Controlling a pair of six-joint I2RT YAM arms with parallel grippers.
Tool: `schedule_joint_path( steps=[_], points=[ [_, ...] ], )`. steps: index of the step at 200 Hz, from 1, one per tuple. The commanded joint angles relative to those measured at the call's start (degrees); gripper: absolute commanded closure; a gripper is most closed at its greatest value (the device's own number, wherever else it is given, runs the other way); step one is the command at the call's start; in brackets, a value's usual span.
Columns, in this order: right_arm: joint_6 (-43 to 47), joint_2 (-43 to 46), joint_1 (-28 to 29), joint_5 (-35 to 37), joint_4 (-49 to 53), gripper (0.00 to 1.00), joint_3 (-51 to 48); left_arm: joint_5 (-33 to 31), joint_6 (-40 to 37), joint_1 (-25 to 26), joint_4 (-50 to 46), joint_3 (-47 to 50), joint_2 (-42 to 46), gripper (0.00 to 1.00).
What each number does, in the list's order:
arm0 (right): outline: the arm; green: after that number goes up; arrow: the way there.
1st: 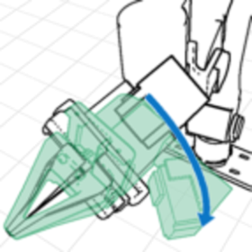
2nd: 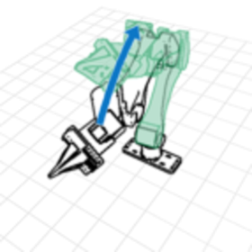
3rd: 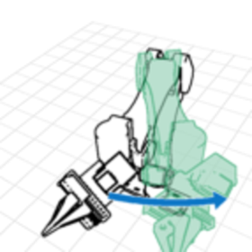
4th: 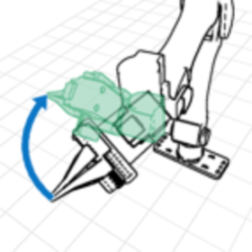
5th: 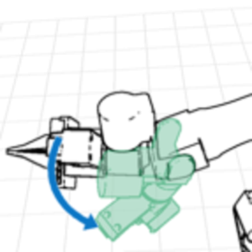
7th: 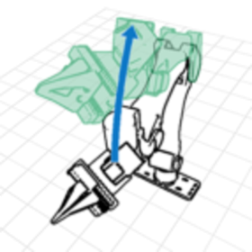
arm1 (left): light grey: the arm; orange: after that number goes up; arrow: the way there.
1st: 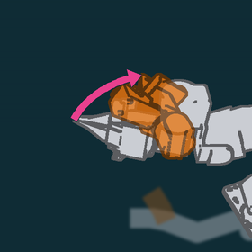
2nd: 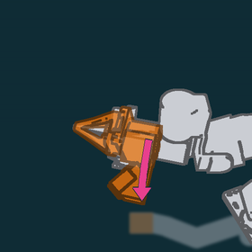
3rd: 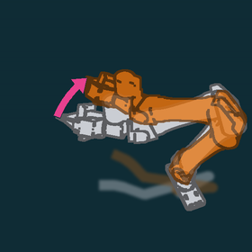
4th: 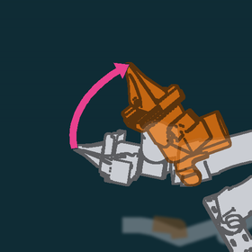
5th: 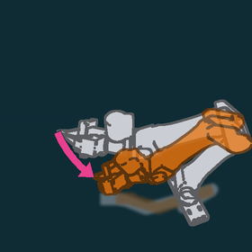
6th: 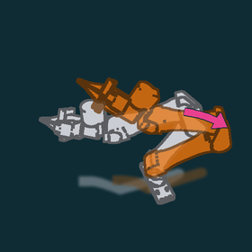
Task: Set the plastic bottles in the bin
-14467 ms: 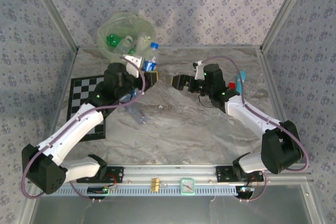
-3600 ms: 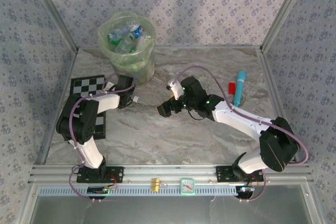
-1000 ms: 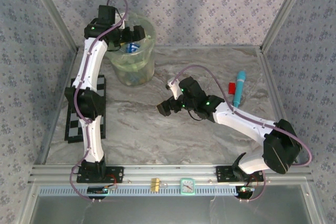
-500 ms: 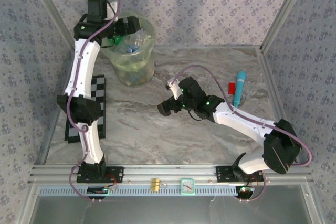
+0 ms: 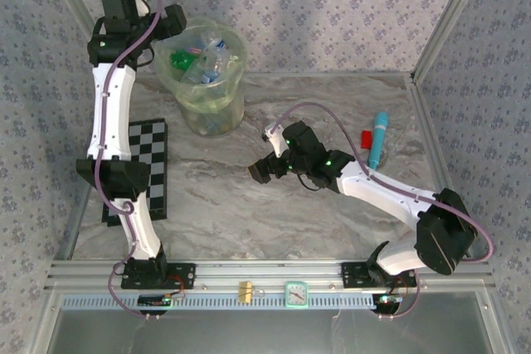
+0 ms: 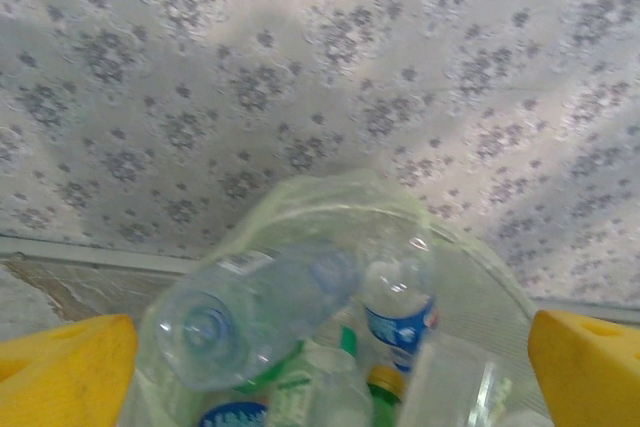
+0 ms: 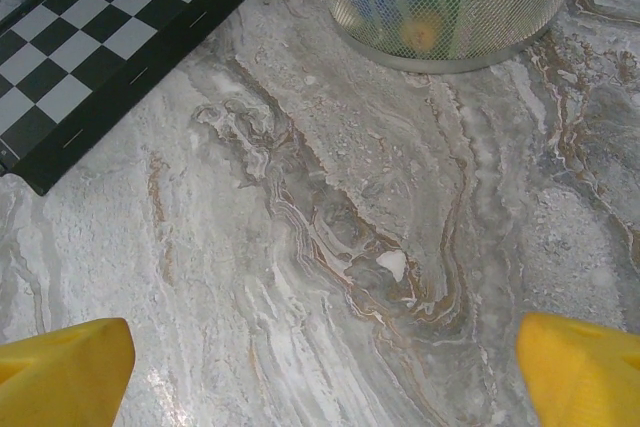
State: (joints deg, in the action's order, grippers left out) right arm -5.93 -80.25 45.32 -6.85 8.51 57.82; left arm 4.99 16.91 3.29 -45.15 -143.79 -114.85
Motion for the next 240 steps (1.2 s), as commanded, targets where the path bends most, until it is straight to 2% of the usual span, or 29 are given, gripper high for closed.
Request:
schedule_joint_path(
  steps=[1, 39, 57, 106, 127, 148, 185, 218, 240],
  points=[
    [1.0, -0.3, 0.4, 0.8, 1.0, 0.0, 2.6, -0.2, -1.7, -0.2, 1.3, -3.2, -3.6, 0.0],
    [1.2, -0.8, 0.3, 0.7, 1.5, 0.0, 3.7, 5.7, 0.7, -0.2, -1.0, -3.6, -6.6, 0.0],
    [1.4, -0.9, 0.4, 0.7, 1.4, 0.0, 3.7, 8.2, 2.1, 0.3, -0.8, -0.7, -6.2, 0.01],
    [1.4, -1.8, 0.3, 0.8, 1.3, 0.0, 3.8, 8.4, 2.8, 4.3, 5.9, 15.4, 1.0, 0.01],
    [1.5, -1.8, 0.4, 0.9, 1.1, 0.0, 3.5, 9.0, 5.0, 4.8, 12.0, 23.7, 4.8, 0.02],
    [1.5, -1.8, 0.4, 0.9, 1.1, 0.0, 3.3, 8.4, 5.7, 5.0, 14.8, 29.2, 7.3, 0.02],
    [1.5, -1.4, 0.3, 1.3, 1.3, 0.0, 3.1, 5.3, 4.4, 4.9, 13.2, 28.8, 9.3, 0.0],
    [0.9, -0.4, -0.8, 5.3, 1.7, 0.0, 2.6, 2.6, 4.7, 3.5, 13.3, 29.7, 13.4, 0.0],
    [0.8, 0.5, -2.9, 7.6, 2.3, 0.0, 2.3, 0.8, 4.7, 2.5, 15.1, 34.3, 18.0, 0.0]
  ],
)
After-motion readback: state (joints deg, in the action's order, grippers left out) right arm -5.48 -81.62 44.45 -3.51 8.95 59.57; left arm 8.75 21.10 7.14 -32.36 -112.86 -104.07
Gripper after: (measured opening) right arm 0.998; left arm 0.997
